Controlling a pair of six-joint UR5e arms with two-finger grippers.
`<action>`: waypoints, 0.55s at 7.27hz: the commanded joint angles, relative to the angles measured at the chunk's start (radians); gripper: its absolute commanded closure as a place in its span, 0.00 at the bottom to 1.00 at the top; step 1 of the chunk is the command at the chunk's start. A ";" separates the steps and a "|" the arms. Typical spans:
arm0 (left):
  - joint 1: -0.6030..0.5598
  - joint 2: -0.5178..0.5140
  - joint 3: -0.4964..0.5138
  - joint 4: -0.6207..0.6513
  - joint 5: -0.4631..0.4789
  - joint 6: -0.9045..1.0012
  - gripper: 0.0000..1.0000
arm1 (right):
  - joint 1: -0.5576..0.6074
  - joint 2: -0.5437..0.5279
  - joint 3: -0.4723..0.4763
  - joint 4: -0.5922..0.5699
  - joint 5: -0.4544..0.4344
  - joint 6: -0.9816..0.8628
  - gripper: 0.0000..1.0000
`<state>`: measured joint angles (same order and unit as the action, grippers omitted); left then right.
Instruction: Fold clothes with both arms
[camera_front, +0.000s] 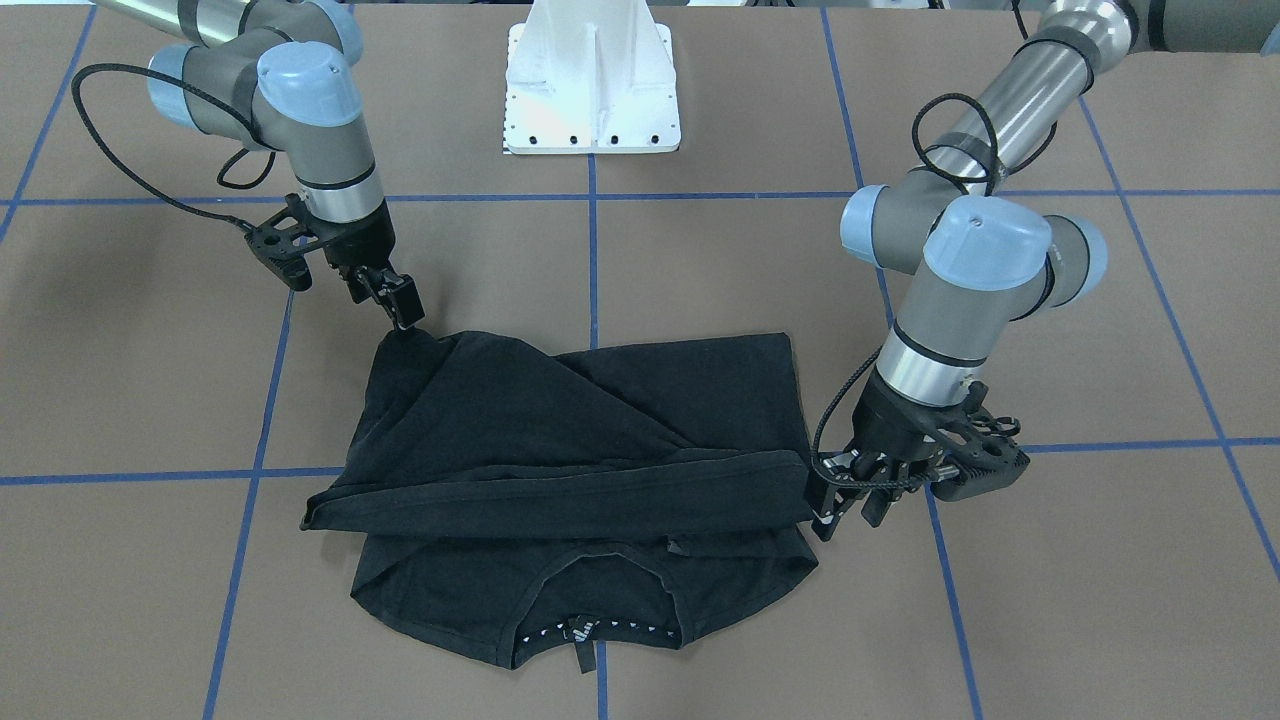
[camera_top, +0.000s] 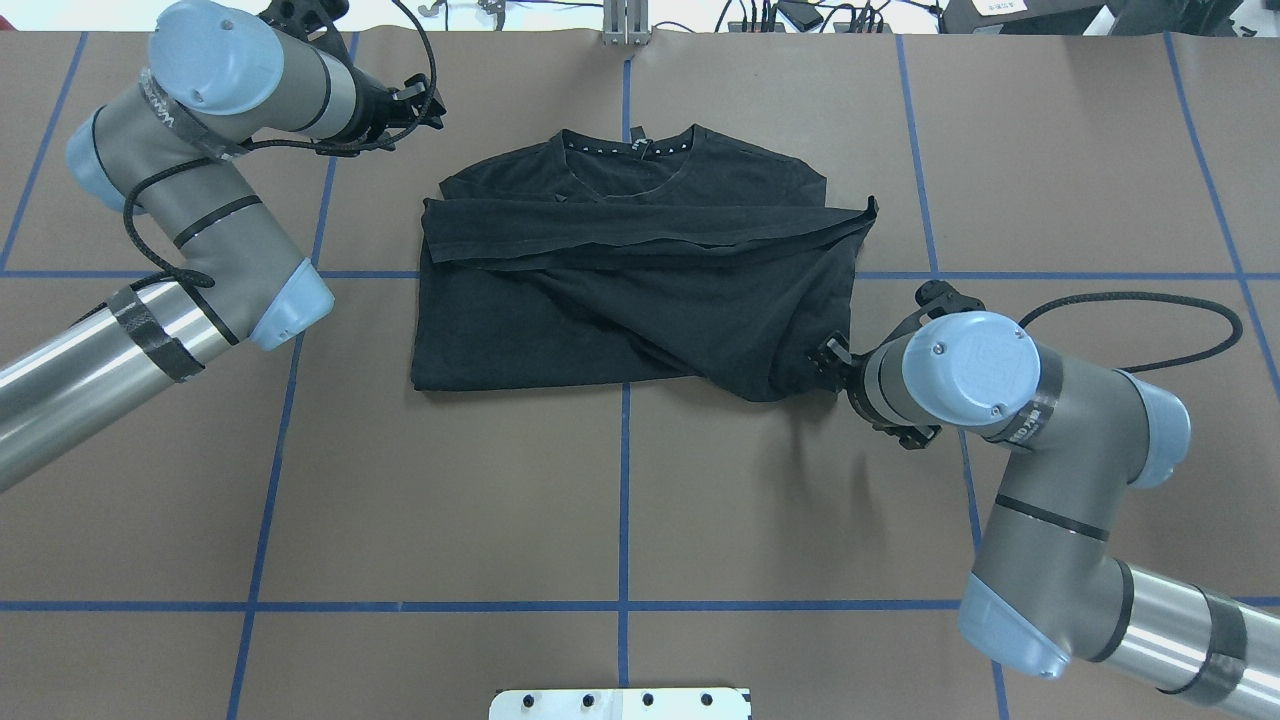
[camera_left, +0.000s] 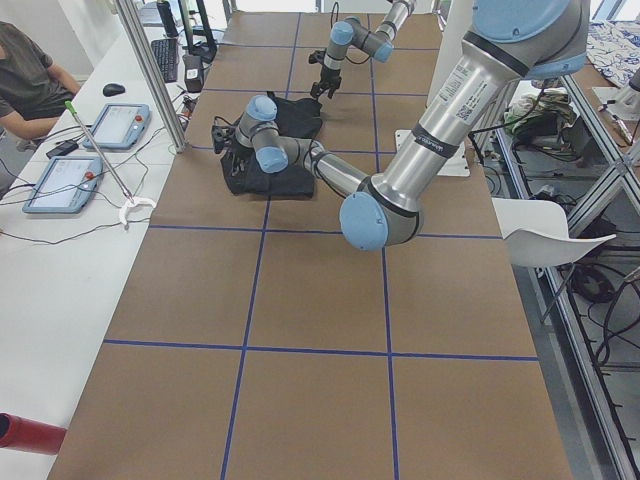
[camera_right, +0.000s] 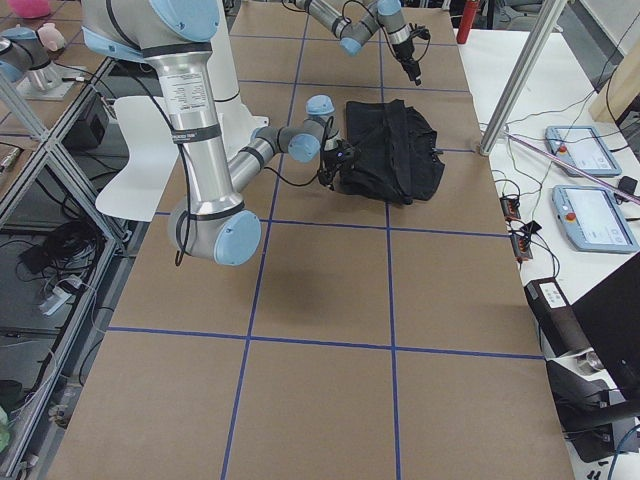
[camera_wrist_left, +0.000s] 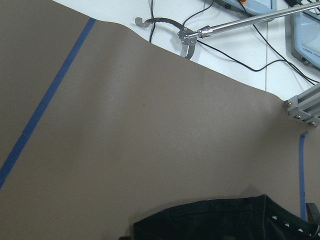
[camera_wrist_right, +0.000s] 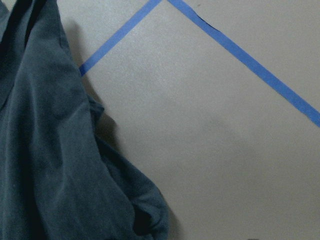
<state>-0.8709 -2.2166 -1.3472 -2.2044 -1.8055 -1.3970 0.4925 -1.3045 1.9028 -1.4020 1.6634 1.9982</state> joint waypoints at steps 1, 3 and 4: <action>0.001 0.002 0.000 0.000 0.000 0.000 0.31 | -0.028 -0.012 0.025 0.000 -0.001 -0.001 0.30; 0.001 0.002 0.000 0.000 0.000 0.000 0.31 | -0.037 -0.013 0.021 0.000 -0.004 -0.009 0.30; 0.003 0.002 0.002 0.000 0.000 0.000 0.31 | -0.043 -0.007 0.015 0.000 0.001 -0.019 0.31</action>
<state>-0.8692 -2.2152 -1.3463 -2.2043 -1.8055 -1.3974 0.4561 -1.3168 1.9225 -1.4021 1.6617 1.9884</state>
